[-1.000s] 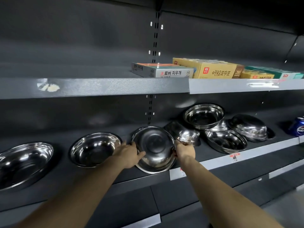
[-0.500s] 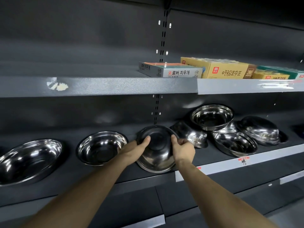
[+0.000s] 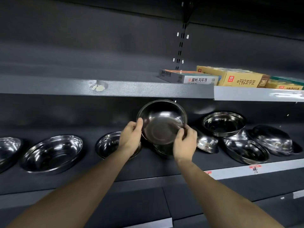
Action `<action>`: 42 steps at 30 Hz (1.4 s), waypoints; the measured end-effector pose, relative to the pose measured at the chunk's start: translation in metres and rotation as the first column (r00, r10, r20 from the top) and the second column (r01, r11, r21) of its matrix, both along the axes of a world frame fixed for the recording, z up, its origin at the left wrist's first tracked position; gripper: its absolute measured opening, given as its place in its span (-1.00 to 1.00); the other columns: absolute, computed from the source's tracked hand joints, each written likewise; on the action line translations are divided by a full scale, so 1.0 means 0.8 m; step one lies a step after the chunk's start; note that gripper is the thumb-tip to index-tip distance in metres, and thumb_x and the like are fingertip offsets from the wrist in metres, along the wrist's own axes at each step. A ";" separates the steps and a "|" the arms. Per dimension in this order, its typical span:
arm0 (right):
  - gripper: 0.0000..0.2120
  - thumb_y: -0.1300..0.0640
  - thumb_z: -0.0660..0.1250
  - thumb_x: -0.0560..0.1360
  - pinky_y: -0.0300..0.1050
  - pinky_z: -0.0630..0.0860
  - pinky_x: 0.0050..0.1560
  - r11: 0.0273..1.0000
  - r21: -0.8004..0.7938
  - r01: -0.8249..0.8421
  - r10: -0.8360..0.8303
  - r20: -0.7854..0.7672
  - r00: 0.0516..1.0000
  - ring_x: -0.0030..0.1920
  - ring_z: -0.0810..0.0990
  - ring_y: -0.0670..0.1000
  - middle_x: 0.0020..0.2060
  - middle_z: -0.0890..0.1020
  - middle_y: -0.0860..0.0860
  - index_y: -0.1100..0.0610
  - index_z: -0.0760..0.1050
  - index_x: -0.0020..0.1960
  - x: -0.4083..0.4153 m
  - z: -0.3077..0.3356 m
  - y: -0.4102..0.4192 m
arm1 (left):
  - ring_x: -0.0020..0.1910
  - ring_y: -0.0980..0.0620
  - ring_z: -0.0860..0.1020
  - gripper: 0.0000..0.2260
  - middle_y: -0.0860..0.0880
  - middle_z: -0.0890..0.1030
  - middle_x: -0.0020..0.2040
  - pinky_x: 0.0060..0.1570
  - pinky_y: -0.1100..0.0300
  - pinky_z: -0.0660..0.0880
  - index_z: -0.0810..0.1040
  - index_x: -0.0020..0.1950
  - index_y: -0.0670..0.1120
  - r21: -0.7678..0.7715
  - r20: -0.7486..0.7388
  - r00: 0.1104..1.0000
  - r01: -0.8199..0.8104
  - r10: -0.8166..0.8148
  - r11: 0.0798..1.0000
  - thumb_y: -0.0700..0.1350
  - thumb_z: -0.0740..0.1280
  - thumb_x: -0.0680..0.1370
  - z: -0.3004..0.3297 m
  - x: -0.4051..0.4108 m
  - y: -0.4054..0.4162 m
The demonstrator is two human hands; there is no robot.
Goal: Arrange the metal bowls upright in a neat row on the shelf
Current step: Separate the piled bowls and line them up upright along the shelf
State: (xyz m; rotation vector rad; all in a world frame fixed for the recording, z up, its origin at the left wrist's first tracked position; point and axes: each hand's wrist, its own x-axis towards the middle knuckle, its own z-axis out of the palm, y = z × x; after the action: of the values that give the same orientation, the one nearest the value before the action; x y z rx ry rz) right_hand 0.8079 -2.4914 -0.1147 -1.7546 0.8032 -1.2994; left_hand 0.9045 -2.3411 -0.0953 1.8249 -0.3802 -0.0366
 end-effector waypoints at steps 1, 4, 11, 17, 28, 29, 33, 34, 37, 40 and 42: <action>-0.69 0.18 0.21 0.60 -0.50 0.22 0.03 0.999 0.038 -0.008 0.007 0.010 1.000 -0.08 0.39 -0.24 0.06 0.50 -0.09 0.19 0.51 0.31 0.000 0.001 0.003 | -0.13 0.12 0.53 -0.56 0.10 0.59 -0.21 -0.19 0.26 0.34 0.51 -0.16 0.00 -0.024 -0.006 1.000 -0.007 0.007 1.000 0.34 0.14 0.55 0.000 0.001 0.005; -0.74 0.18 0.17 0.56 -0.23 0.44 0.08 0.959 0.280 -0.041 0.013 0.099 0.995 -0.01 0.59 0.05 -0.13 0.63 -0.09 0.11 0.59 0.14 0.002 0.005 0.011 | -0.16 0.13 0.52 -0.54 0.08 0.60 -0.21 -0.15 0.27 0.37 0.55 -0.09 -0.07 -0.058 -0.008 1.000 -0.011 0.010 0.998 0.30 0.14 0.57 -0.002 0.004 0.019; -0.48 -0.29 0.21 0.50 0.15 0.56 0.20 0.838 0.531 -0.124 0.079 0.108 0.991 -0.02 0.66 0.22 -0.20 0.70 0.14 0.17 0.53 -0.23 0.001 0.004 0.012 | -0.31 0.05 0.44 -0.51 0.04 0.43 -0.39 -0.19 0.16 0.37 0.37 -0.29 -0.09 0.035 0.018 1.000 -0.024 0.023 0.999 0.33 0.22 0.52 -0.007 0.002 0.038; -0.79 0.08 0.27 0.44 0.23 0.59 0.11 0.848 0.530 -0.016 0.058 -0.063 0.996 -0.10 0.65 0.33 -0.32 0.64 0.18 0.14 0.39 -0.31 -0.002 -0.004 0.011 | -0.27 0.03 0.51 -0.59 0.03 0.53 -0.38 -0.23 0.14 0.38 0.40 -0.31 -0.05 0.200 0.120 0.992 0.003 -0.027 0.980 0.24 0.25 0.55 -0.012 0.001 0.049; -0.74 0.20 0.20 0.51 0.14 0.58 0.20 0.771 0.635 -0.045 0.103 -0.055 0.993 -0.03 0.69 0.32 -0.44 0.55 0.03 0.19 0.46 -0.34 0.018 -0.010 0.021 | 0.47 -0.13 0.29 -0.54 -0.09 0.44 0.42 0.45 -0.11 0.22 0.46 0.40 -0.03 0.866 0.308 0.906 -0.141 -0.289 0.479 0.19 0.08 0.64 -0.009 0.040 0.114; -0.75 0.21 0.21 0.51 0.15 0.58 0.19 0.763 0.644 -0.062 0.112 -0.036 0.993 -0.03 0.69 0.32 -0.43 0.55 0.04 0.20 0.46 -0.33 0.023 -0.010 0.026 | 0.49 -0.15 0.26 -0.54 -0.10 0.41 0.45 0.46 -0.14 0.20 0.43 0.43 -0.03 0.885 0.282 0.922 -0.143 -0.266 0.443 0.17 0.08 0.64 -0.010 0.044 0.124; -0.78 0.23 0.25 0.50 0.15 0.60 0.17 0.709 0.696 -0.114 0.151 0.009 0.989 -0.13 0.68 0.24 -0.40 0.56 0.03 0.14 0.44 -0.32 0.046 -0.012 0.049 | 0.53 -0.18 0.16 -0.53 -0.13 0.33 0.49 0.49 -0.17 0.14 0.36 0.48 -0.03 0.918 0.214 0.958 -0.129 -0.193 0.376 0.16 0.08 0.64 -0.014 0.049 0.162; -0.77 0.24 0.26 0.50 0.14 0.61 0.16 0.692 0.709 -0.137 0.166 0.028 0.986 -0.21 0.67 0.19 -0.42 0.54 0.02 0.12 0.42 -0.33 0.052 -0.012 0.058 | 0.55 -0.18 0.12 -0.52 -0.14 0.30 0.51 0.50 -0.18 0.10 0.35 0.49 -0.03 0.924 0.199 0.963 -0.123 -0.179 0.363 0.16 0.08 0.64 -0.015 0.049 0.170; -0.74 0.27 0.24 0.50 0.14 0.59 0.20 0.684 0.708 -0.174 0.230 0.016 0.973 -0.08 0.67 0.26 -0.44 0.52 0.02 0.13 0.41 -0.36 0.071 -0.015 0.086 | 0.57 -0.18 0.08 -0.52 -0.14 0.25 0.54 0.50 -0.17 0.09 0.35 0.48 -0.06 0.935 0.197 0.970 -0.142 -0.144 0.324 0.15 0.09 0.64 -0.017 0.047 0.192; -0.80 0.26 0.21 0.52 0.08 0.57 0.21 0.678 0.704 -0.211 0.317 -0.021 0.948 0.07 0.66 0.30 -0.32 0.60 0.08 0.28 0.55 -0.22 0.084 -0.021 0.110 | 0.58 -0.17 0.06 -0.51 -0.14 0.23 0.56 0.52 -0.17 0.06 0.34 0.50 -0.06 0.939 0.188 0.974 -0.140 -0.128 0.314 0.15 0.10 0.64 -0.018 0.044 0.208; -0.74 0.26 0.22 0.55 0.07 0.55 0.18 0.664 0.702 -0.258 0.398 -0.039 0.917 0.15 0.63 0.30 -0.11 0.61 0.17 0.40 0.56 0.10 0.093 -0.030 0.123 | 0.59 -0.16 0.03 -0.50 -0.13 0.20 0.58 0.53 -0.15 0.03 0.30 0.53 -0.06 0.939 0.169 0.977 -0.121 -0.126 0.321 0.15 0.10 0.64 -0.018 0.043 0.217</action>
State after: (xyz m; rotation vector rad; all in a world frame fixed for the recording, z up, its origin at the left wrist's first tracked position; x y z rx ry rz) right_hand 0.8824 -2.3934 -0.1383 -1.3221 0.8732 -0.4753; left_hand 0.9386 -2.1675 -0.1096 3.0754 -0.5868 -0.0801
